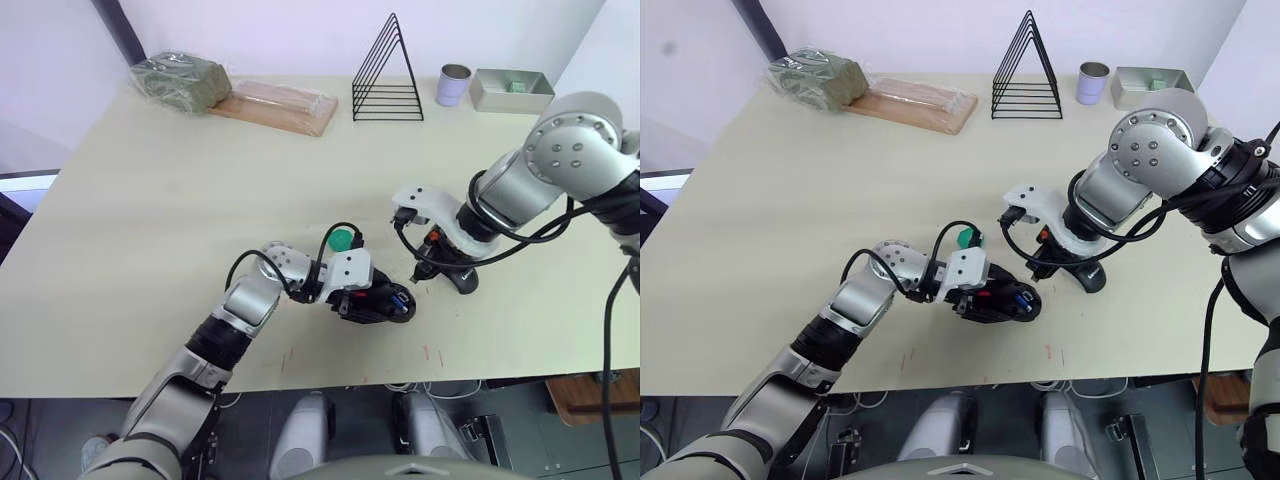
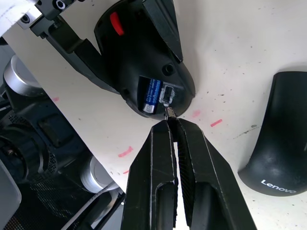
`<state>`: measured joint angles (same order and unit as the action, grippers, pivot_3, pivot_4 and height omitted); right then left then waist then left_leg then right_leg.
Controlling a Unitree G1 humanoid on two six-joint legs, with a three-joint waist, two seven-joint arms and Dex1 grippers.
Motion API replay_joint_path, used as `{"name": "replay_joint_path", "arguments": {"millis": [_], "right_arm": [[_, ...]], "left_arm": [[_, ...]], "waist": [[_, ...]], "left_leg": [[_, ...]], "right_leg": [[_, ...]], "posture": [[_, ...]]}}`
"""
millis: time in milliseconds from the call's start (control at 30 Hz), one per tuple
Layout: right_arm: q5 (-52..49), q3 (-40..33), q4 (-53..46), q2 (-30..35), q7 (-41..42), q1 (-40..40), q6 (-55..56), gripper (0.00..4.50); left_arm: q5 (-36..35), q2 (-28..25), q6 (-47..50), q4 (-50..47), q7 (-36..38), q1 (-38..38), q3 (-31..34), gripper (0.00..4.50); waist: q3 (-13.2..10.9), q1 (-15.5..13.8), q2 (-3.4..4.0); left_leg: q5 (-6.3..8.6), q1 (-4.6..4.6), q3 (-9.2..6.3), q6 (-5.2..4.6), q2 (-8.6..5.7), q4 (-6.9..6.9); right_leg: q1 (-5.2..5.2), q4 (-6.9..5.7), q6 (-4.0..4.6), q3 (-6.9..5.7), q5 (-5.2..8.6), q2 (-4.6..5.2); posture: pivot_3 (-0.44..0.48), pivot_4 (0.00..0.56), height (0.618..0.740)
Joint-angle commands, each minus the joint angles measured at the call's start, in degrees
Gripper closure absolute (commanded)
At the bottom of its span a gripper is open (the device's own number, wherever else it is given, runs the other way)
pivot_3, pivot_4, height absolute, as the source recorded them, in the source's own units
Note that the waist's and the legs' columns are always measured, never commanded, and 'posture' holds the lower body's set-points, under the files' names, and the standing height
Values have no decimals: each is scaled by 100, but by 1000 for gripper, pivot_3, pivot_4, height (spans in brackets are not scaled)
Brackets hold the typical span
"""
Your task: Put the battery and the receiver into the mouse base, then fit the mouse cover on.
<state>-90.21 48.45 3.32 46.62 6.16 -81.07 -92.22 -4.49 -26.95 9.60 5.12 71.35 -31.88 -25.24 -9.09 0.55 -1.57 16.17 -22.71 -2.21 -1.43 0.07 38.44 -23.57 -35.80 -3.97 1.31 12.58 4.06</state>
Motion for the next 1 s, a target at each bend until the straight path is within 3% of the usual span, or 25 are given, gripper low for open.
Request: {"name": "replay_joint_path", "arguments": {"millis": [33, 567, 1000], "right_arm": [[-23, -235, -29, -18, -71, 62, -28, 4500], [366, -332, 8, -55, -130, 418, -28, 4500], [777, -453, 43, -172, -124, 729, -28, 4500]], "left_arm": [[26, 58, 54, -245, -78, 16, -28, 1491], [180, 411, 1264, -1076, -911, 89, -98, 1491], [272, 257, 1279, -1045, -939, 186, -269, 1491]], "waist": [[0, 2, 0], [0, 10, 0], [1, 9, 0]], "left_leg": [[0, 0, 0, 0, 0, 0], [0, -1, -2, 0, -1, 4], [0, -1, -1, 0, -3, 4]], "right_leg": [[0, 0, 0, 0, 0, 0], [0, -4, -3, 1, -3, -2], [0, -4, -3, 0, -4, -2]], "posture": [[0, 150, 740], [0, 150, 740], [0, 150, 740]]}}
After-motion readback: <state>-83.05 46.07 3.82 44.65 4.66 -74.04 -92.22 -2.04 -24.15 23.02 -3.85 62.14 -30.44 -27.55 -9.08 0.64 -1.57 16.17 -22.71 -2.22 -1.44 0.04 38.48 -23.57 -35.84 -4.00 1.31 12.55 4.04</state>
